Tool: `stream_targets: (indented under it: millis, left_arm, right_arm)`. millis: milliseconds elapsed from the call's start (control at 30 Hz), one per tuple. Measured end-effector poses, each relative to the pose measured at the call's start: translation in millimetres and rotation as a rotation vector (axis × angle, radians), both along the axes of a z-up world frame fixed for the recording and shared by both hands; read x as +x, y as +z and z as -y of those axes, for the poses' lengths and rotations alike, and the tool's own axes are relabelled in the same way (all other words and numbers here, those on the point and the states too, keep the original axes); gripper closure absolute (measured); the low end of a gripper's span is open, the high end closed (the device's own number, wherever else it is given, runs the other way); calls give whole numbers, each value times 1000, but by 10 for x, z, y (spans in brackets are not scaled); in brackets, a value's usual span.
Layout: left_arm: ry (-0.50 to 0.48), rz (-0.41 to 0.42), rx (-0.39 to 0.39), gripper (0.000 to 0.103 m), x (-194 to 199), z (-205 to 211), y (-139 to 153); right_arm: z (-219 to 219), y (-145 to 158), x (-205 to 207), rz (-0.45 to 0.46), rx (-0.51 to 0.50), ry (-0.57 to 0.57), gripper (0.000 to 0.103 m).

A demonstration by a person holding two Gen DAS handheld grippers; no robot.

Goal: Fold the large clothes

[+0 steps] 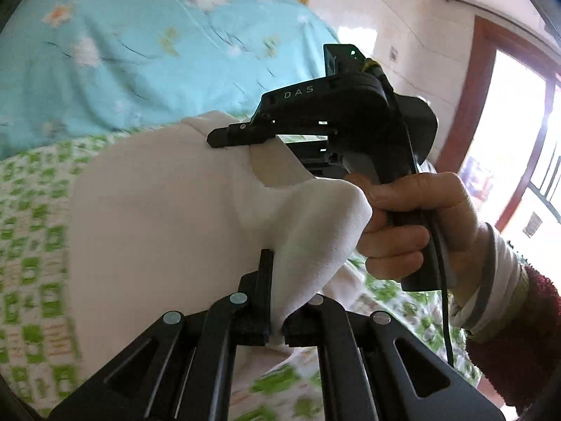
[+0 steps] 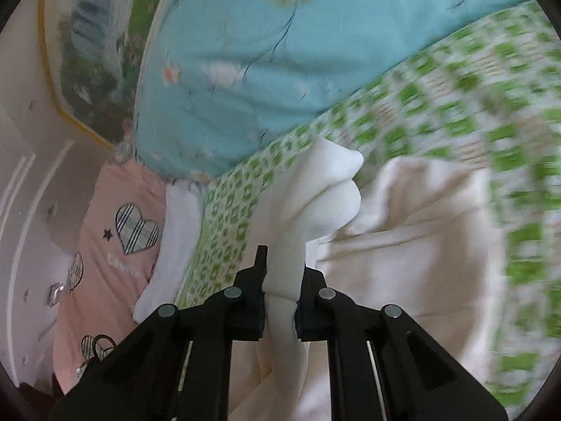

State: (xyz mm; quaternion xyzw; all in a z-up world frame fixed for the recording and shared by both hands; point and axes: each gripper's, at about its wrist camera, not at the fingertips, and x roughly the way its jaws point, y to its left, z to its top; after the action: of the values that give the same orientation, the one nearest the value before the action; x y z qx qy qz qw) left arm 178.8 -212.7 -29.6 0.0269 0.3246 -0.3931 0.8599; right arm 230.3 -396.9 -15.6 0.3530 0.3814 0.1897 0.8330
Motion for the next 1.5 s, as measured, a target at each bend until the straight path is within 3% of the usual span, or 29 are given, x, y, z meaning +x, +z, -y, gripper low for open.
stream_targets:
  millis: [167,367,467,533,567,633,700,733,767,900,1033,1133,1300,1367,1433,1500]
  left_arm:
    - [-23,-121,61,100,159,311,-457]
    - [-19,-128,75,96,199,249,-469]
    - [-22,-170,57,85,143,165,-371]
    - [-20,-200,31,70,87,17,-282]
    - [-11,-202,22,64,25,-72,-222]
    - [18,-196,-18,35,-63,-336,-74]
    - [83,-175,-52,25,-74,-625,52]
    - [118,-178,-66,19,-39,-770,93]
    - [149,-189,-77,18,5,-896,110]
    - [234,-306,-106,18,435,-1225,-47]
    - [232,-493,-176,18,890,-1309,-336]
    - [224,-565,-188,18,1063,-1284,-543]
    - [198,-631,-198,13,1259,-1142,-789]
    - [184,-645,-190,14,1301,-1068,-858]
    - [166,-646,-186,22,1368,-988,-912]
    - [154,-624,-161,30,1397,-921,-905]
  right_arm:
    - [231,-514,-5,-137,-71,-57,91]
    - [249,-590,-45,-95,-54,-52,91]
    - [178,-533,-30,-99,-98,-46,89]
    - [185,-506,-51,-114,-135,-56,85]
    - [197,-465,-85,-120,-148,-68,79]
    - [230,-356,-197,-110,-175,-102,67]
    - [272,-261,-318,-85,-189,-130,46]
    - [295,-206,-399,-72,-199,-155,25]
    - [310,-168,-463,-64,-206,-173,14]
    - [282,-249,-517,-121,-186,-140,13]
    - [204,-366,-482,-153,-174,-111,13]
    - [194,-416,-460,-163,-144,-103,13]
    - [143,-518,-359,-194,-130,-72,13]
    - [84,-567,-292,-208,-138,-51,13]
    - [11,-601,-221,-213,-164,-33,14]
    - [-47,-622,-169,-219,-189,-13,30]
